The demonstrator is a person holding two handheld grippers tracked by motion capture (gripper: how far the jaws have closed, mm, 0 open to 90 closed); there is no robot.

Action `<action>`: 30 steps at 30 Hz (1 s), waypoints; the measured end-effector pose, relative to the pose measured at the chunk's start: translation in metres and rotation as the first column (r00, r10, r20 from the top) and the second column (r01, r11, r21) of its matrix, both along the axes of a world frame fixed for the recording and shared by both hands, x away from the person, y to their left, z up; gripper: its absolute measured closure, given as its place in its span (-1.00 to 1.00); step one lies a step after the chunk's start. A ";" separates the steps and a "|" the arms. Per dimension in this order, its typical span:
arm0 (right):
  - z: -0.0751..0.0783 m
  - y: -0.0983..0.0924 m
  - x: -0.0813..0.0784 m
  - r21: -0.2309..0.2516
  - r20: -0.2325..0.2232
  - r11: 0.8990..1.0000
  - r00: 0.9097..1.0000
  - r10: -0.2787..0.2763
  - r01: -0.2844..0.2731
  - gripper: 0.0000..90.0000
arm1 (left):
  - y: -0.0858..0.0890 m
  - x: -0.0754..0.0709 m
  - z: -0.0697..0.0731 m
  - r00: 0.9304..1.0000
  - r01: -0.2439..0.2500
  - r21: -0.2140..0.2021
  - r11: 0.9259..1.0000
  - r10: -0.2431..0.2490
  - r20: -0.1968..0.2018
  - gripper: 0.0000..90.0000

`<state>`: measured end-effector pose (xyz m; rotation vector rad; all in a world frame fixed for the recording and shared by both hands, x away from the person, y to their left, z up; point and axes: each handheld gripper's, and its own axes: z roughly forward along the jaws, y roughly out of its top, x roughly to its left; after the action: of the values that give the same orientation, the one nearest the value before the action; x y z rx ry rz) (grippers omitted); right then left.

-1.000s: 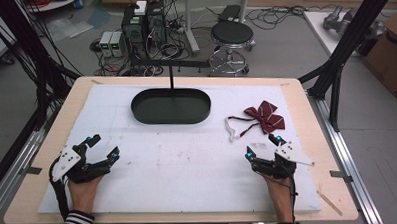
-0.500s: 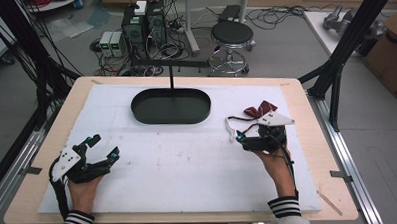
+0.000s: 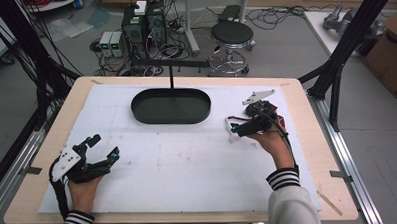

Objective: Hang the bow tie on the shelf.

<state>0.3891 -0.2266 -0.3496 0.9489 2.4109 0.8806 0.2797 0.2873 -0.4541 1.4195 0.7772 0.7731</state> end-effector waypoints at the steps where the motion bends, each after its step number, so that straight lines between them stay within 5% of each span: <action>1: 0.000 0.001 0.001 -0.015 -0.009 1.000 1.000 0.009 -0.009 -0.80 | 0.000 0.000 0.000 1.000 0.000 0.000 1.000 0.000 0.000 -0.62; 8: -0.009 0.005 0.009 -0.067 -0.061 0.997 0.998 0.032 -0.036 -0.70 | 0.000 0.000 0.000 1.000 0.001 0.002 1.000 -0.001 0.000 -0.62; 11: -0.014 0.005 0.012 -0.126 -0.088 0.987 0.992 0.087 -0.098 -0.60 | 0.000 0.000 0.000 1.000 0.001 -0.001 1.000 -0.001 0.000 -0.62; 16: -0.023 0.006 0.016 -0.166 -0.144 0.978 0.984 0.104 -0.127 -0.49 | 0.000 0.000 0.000 1.000 0.000 0.000 1.000 0.000 0.000 -0.62; 20: -0.024 0.010 0.015 -0.223 -0.152 0.959 0.978 0.146 -0.178 -0.23 | 0.000 0.000 0.000 1.000 0.001 -0.001 1.000 -0.001 -0.001 -0.62; 24: -0.029 0.011 0.017 -0.229 -0.191 0.954 0.970 0.150 -0.193 -0.16 | 0.000 0.000 0.000 1.000 0.000 -0.002 1.000 0.000 0.000 -0.62; 30: -0.033 0.015 0.021 -0.225 -0.197 0.957 0.971 0.138 -0.182 -0.08 | 0.000 0.000 0.000 1.000 0.001 -0.001 1.000 -0.001 -0.001 -0.62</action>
<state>0.4100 -0.2117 -0.3831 0.7771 2.7050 0.5545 0.2797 0.2874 -0.4541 1.4191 0.7776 0.7712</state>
